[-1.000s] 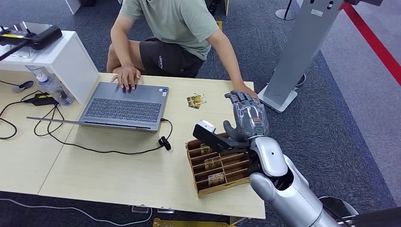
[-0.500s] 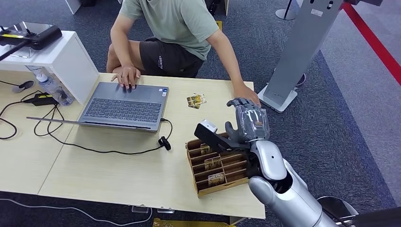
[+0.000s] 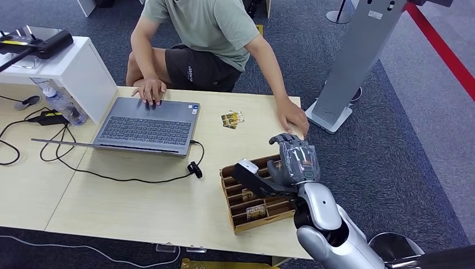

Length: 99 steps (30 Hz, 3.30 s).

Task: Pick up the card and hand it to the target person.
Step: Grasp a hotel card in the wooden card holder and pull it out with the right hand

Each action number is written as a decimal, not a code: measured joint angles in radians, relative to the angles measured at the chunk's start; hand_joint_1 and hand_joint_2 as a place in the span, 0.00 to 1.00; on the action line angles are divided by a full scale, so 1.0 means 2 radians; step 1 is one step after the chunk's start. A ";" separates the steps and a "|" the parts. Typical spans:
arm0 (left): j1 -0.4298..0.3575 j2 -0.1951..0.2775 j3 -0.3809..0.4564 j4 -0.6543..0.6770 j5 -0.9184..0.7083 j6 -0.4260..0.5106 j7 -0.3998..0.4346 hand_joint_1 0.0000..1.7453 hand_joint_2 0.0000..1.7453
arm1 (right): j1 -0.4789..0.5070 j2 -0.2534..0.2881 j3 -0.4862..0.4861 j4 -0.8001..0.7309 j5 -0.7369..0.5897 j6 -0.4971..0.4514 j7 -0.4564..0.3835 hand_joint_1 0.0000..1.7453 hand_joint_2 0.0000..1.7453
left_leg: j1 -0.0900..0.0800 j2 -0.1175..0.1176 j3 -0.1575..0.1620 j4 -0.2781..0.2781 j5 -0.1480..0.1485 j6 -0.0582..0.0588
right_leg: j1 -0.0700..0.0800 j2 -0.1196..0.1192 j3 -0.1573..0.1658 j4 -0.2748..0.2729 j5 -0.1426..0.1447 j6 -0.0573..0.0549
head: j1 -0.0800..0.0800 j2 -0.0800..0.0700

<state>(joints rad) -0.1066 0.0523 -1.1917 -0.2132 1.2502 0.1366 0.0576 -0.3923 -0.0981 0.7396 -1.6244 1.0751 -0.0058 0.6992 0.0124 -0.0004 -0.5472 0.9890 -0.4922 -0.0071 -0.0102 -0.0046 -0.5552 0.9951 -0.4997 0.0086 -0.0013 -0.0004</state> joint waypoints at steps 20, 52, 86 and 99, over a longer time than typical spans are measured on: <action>0.000 0.000 0.000 0.000 -0.014 -0.001 0.001 0.00 0.00 | 0.059 -0.005 -0.047 -0.007 0.006 0.011 0.000 0.44 1.00 | 0.000 0.000 0.000 0.000 0.000 0.000 | 0.000 0.000 0.000 0.000 0.000 0.000 | 0.000 0.000; -0.001 0.000 -0.001 0.000 -0.014 -0.002 0.001 0.00 0.00 | 0.014 0.005 -0.030 0.041 -0.042 0.009 -0.002 0.46 1.00 | 0.000 0.000 0.000 0.000 0.000 0.000 | 0.000 0.000 0.000 0.000 0.000 0.000 | 0.000 0.000; -0.001 0.000 -0.001 0.000 -0.014 -0.001 0.005 0.00 0.00 | 0.019 0.008 -0.021 0.071 -0.044 0.006 0.000 0.52 1.00 | 0.000 0.000 0.000 0.000 0.000 0.000 | 0.000 0.000 0.000 0.000 0.000 0.000 | 0.000 0.000; -0.001 0.000 -0.001 0.000 -0.014 -0.001 0.005 0.00 0.00 | 0.021 0.008 -0.022 0.071 -0.040 0.007 0.000 0.69 1.00 | 0.000 0.000 0.000 0.000 0.000 0.000 | 0.000 0.000 0.000 0.000 0.000 0.000 | 0.000 0.000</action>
<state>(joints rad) -0.1082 0.0523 -1.1929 -0.2132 1.2219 0.1350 0.0679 -0.3493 -0.0828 0.6966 -1.4828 0.9941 0.0083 0.6989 0.0124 -0.0003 -0.5470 0.9890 -0.4921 -0.0071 -0.0102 -0.0046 -0.5550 0.9951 -0.4997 0.0086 -0.0015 -0.0004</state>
